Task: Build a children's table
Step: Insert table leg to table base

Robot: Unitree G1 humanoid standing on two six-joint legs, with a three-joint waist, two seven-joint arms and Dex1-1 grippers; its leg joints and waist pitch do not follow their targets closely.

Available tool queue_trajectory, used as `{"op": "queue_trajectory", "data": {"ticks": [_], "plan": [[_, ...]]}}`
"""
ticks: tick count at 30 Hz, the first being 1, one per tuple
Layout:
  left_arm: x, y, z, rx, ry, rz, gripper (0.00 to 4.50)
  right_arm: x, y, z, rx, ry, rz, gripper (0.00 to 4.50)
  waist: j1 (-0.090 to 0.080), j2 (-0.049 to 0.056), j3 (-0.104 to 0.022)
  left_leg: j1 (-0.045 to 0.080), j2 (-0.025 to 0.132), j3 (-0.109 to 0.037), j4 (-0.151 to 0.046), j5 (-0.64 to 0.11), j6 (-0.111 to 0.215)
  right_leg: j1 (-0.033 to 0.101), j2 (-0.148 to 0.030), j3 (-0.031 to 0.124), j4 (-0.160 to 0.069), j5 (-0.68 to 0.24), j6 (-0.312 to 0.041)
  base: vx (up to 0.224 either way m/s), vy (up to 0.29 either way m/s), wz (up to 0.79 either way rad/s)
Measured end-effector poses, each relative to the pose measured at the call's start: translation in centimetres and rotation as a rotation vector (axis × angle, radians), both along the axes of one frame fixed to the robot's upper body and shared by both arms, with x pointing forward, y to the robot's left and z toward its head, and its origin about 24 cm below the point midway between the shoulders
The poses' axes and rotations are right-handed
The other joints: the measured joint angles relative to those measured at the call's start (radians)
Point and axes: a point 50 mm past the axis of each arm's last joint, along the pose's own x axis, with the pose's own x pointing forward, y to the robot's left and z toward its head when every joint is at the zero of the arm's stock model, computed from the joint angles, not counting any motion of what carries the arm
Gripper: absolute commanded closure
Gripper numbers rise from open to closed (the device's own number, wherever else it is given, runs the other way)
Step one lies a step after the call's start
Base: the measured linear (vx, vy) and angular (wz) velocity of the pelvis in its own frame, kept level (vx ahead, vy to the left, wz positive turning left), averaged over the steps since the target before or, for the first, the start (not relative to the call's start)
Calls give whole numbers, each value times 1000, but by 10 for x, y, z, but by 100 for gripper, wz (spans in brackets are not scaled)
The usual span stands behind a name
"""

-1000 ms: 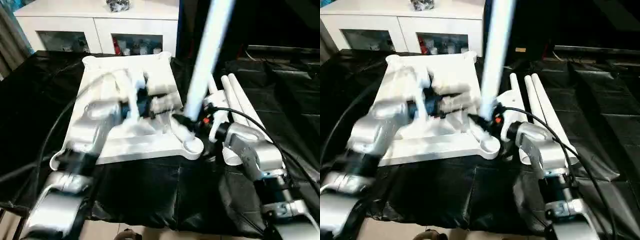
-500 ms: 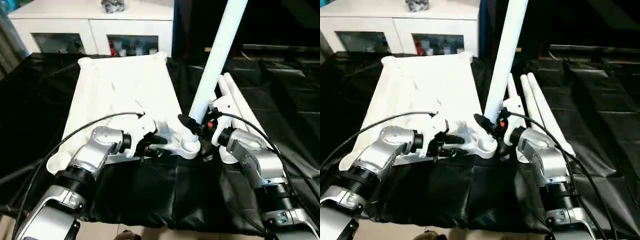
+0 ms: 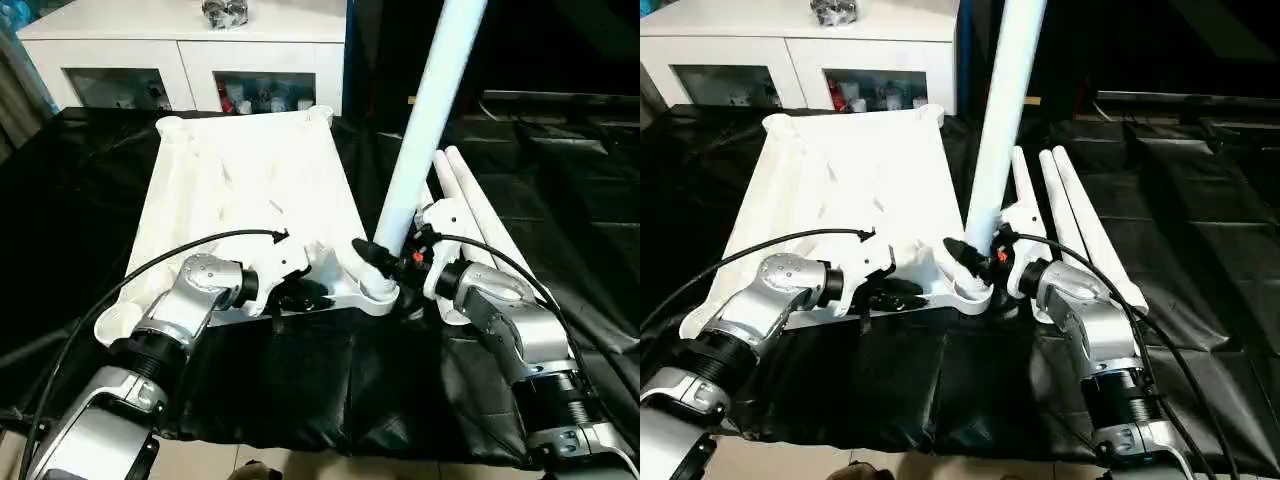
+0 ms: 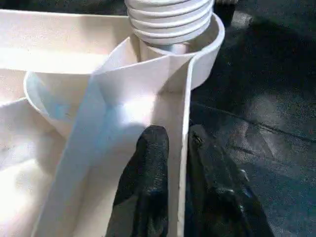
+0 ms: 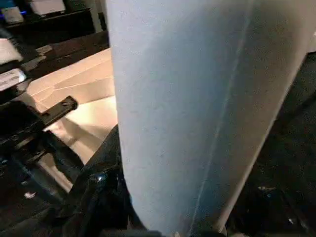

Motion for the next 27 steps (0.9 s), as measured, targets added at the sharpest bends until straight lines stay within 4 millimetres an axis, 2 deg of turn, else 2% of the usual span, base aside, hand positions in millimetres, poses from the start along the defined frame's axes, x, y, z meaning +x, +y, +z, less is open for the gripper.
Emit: {"op": "queue_trajectory", "data": {"ticks": [5,27], "plan": [[-1,2,0,9,-2,-26,444,-1,2,0,-9,0,27,259,0,0,0,0,0,0,0,0,0,0,0,1,0,0,0,0,0,0],[0,5,-1,0,17,-33,450,2,-1,-6,-49,3,48,259,-11,2,-2,3,0,0,0,0,0,1,0,2,0,1,0,0,0,0]]}}
